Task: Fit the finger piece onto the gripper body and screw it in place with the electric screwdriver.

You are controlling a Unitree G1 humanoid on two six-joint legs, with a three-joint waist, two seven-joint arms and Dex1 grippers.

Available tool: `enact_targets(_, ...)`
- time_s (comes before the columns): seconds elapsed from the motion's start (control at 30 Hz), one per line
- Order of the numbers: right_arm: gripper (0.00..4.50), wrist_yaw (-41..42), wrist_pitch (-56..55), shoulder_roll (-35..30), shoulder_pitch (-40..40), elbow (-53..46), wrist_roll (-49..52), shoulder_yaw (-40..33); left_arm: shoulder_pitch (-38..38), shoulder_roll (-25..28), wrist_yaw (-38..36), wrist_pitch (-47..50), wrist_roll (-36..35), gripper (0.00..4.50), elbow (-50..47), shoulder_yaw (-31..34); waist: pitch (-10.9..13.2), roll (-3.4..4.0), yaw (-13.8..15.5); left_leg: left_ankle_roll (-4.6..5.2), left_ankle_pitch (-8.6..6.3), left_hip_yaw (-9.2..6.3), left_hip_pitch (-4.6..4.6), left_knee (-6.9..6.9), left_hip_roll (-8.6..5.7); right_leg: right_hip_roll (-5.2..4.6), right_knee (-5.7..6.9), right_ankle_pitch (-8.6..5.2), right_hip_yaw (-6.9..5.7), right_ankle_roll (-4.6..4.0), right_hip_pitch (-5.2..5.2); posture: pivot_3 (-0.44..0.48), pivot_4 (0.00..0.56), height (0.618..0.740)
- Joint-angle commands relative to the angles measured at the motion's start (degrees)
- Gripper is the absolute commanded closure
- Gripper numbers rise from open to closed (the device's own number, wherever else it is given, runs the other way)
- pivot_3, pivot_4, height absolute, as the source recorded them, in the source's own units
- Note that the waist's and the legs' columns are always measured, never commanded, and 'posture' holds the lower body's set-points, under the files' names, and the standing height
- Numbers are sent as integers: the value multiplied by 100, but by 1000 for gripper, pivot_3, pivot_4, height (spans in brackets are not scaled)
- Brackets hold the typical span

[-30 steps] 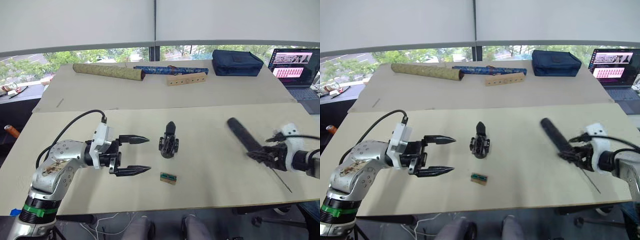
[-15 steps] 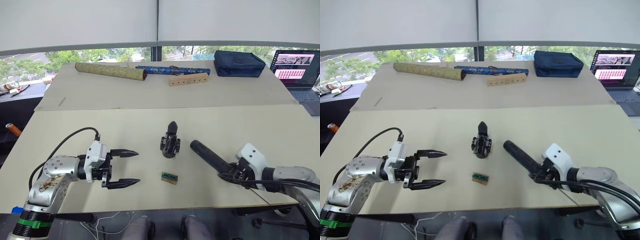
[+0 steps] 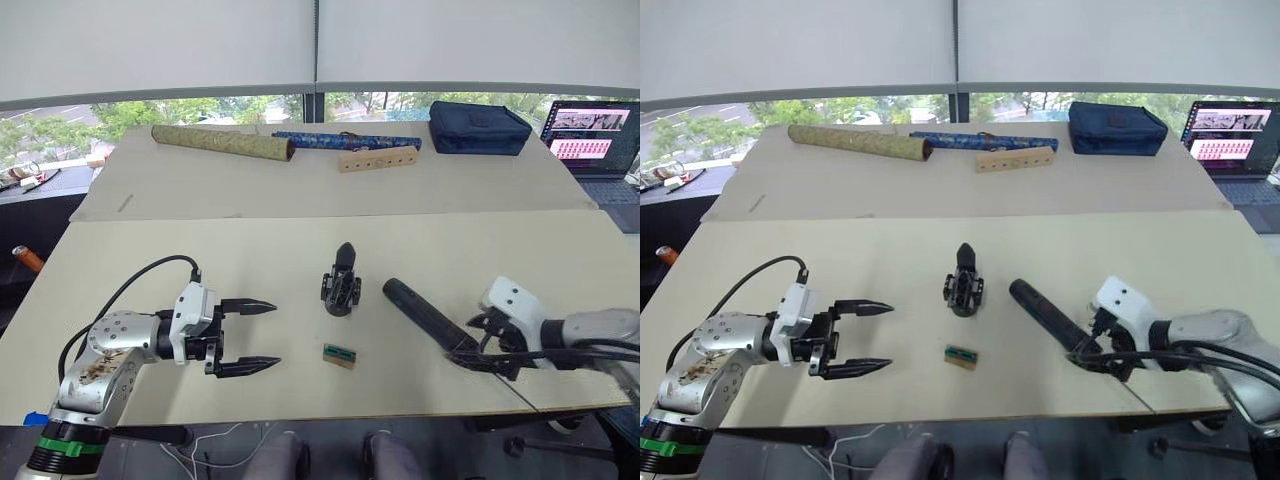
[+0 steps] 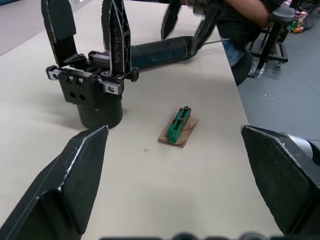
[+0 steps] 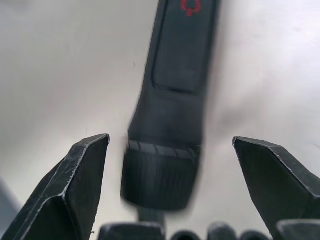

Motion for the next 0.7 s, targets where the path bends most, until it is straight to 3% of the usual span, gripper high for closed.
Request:
enact_targets(0.03,31,333,1023,-590,-593,-298,412,182,-76,-70,34,-105,11,0,-127,-56,0,0,-3,0,0,-1,1,-1,2,0,1,0,-1,0,2,0,150,740)
enact_targets(0.13,31,479,1961,-923,-1466,-355,562,924,-142,-151,52,-128,41,0,-96,-139,0,-1,-3,-3,-2,-3,-1,-4,11,-1,-2,-2,-6,-5,-3,0,150,740)
enact_targets(0.23,31,530,2761,-766,-2523,-222,672,1735,-200,-230,65,-128,63,0,-92,-198,0,-1,-9,-2,-2,0,-9,-4,10,-5,-4,-1,-1,-6,-11,0,150,740)
enact_targets(0.4,31,333,3242,-404,-3628,98,450,2980,-205,-289,44,-87,28,0,-215,-293,0,-1,-9,-3,-2,1,-45,1,7,-7,-2,1,-2,-8,-48,0,150,740)
enact_targets(0.5,31,266,3239,-256,-4001,218,299,3624,-187,-287,18,-69,40,0,-306,-368,0,-1,3,-56,31,0,-84,8,0,-7,9,4,-5,-8,-85,0,150,740)
enact_targets(0.7,31,59,3047,101,-4257,696,-77,4372,-150,-277,37,-37,31,0,-438,-467,0,-1,-3,-56,31,2,-89,9,-2,-6,9,6,-7,-8,-88,0,150,740)
